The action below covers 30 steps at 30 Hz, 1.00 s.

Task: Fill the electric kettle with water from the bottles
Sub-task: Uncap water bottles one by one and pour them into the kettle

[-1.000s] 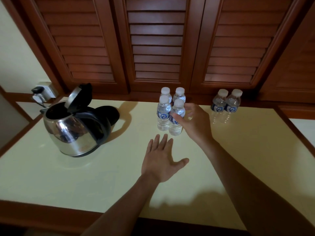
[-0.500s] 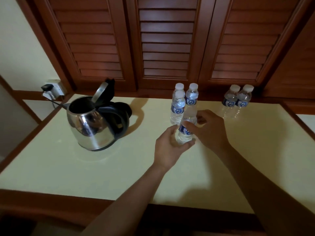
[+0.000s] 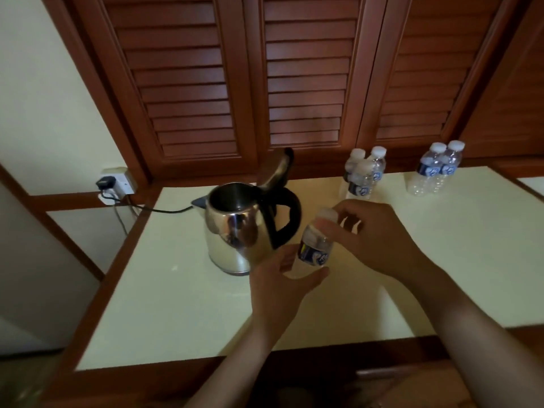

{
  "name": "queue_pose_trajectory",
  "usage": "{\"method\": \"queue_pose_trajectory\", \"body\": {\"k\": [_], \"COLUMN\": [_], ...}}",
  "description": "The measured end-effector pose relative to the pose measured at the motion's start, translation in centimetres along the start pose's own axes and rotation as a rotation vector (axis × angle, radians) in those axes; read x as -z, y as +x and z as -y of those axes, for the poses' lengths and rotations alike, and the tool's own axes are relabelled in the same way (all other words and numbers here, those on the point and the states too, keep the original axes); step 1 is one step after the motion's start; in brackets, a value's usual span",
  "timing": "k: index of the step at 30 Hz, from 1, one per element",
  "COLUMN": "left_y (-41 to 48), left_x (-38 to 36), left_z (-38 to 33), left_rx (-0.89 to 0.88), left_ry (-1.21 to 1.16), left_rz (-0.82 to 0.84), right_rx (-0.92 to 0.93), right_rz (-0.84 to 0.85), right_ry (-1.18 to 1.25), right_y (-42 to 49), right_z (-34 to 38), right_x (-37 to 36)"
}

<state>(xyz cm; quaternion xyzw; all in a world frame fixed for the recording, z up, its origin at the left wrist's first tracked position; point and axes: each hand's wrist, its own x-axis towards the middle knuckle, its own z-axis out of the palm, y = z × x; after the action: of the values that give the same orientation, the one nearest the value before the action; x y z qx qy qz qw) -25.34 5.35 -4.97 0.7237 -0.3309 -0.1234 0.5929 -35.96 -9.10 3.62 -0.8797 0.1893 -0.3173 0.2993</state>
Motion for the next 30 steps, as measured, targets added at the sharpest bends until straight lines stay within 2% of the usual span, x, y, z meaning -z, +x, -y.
{"method": "queue_pose_trajectory", "body": {"k": [4,7,10,15,19,21,25,30], "left_y": [-0.3,-0.3,-0.1,0.3,0.3,0.1,-0.3,-0.3], "left_x": [5.6,8.9,11.6,14.3,15.2,15.2,14.9,14.4], "left_z": [0.3,0.6,1.3,2.0,2.4,2.4,1.9,1.8], "left_rx": [-0.038,-0.048,-0.067,-0.078,-0.094,-0.09,-0.084,-0.041], "left_ry": [0.094,0.104,0.127,0.081,0.049,0.028,0.01,0.019], "left_rz": [-0.068,-0.089,-0.106,-0.077,-0.087,-0.099,-0.109,-0.094], "right_rx": [0.019,0.02,0.084,0.317,0.264,0.231,0.165,0.213], "right_rz": [-0.065,-0.067,0.036,0.286,0.409,0.39,0.276,0.395], "right_ry": [-0.164,-0.193,-0.236,-0.295,-0.203,-0.193,-0.35,-0.406], "right_y": [1.1,2.2,3.1,4.3,4.8,5.0,5.3,5.4], "right_z": [4.6,7.5,9.7,11.8,12.6,13.0,13.5,13.1], "right_x": [-3.5,-5.4,-6.7,-6.9,-6.6,-6.5,-7.1,-7.4]}}
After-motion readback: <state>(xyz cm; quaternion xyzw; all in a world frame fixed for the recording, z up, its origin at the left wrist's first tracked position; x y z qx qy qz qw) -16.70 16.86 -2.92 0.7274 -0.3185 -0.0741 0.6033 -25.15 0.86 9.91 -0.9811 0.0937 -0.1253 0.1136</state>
